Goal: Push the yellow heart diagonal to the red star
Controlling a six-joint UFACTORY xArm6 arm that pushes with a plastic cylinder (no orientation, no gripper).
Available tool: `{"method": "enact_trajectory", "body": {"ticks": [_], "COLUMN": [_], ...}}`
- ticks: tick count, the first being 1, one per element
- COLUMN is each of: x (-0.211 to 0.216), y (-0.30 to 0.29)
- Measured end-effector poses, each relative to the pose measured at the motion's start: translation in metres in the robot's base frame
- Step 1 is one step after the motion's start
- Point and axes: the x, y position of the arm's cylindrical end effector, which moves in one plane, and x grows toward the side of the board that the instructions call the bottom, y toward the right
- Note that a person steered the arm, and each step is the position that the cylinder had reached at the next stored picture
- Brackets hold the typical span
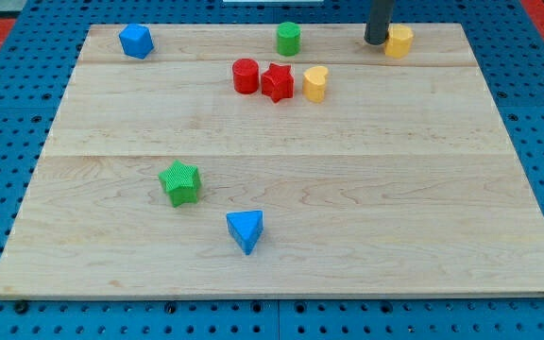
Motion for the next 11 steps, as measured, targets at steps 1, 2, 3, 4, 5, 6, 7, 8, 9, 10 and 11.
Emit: {"method": "enact_trajectory", "body": {"ticks": [1,2,3,4,5,6,7,8,9,10,11], "x": [0.0,0.0,0.02,0.042,0.042,0.042,0.049,0.074,0.109,0.128,0.16], "y": [-0.024,-0.051,-0.057,-0.057,-0.057,-0.057,-0.06,-0.064,-0.08,-0.138,-0.17]}}
